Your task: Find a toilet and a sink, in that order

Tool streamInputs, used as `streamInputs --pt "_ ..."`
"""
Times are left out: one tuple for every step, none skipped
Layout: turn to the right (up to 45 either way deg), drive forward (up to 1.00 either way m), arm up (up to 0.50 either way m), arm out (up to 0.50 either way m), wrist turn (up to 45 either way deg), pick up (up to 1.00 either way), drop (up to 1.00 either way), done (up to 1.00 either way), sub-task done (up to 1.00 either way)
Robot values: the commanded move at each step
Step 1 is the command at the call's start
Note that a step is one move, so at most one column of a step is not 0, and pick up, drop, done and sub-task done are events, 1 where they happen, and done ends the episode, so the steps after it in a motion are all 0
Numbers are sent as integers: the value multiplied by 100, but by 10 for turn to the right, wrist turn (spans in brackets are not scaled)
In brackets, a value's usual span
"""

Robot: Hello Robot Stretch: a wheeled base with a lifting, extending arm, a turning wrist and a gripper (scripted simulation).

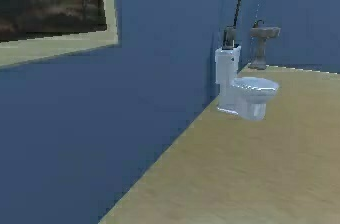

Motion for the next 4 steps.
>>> streamInputs --pt "300 0 0 0 0 0 0 0 0" --pt "0 100 0 0 0 0 0 0 0" --pt "0 100 0 0 0 0 0 0 0" --pt "90 0 0 0 0 0 0 0 0"
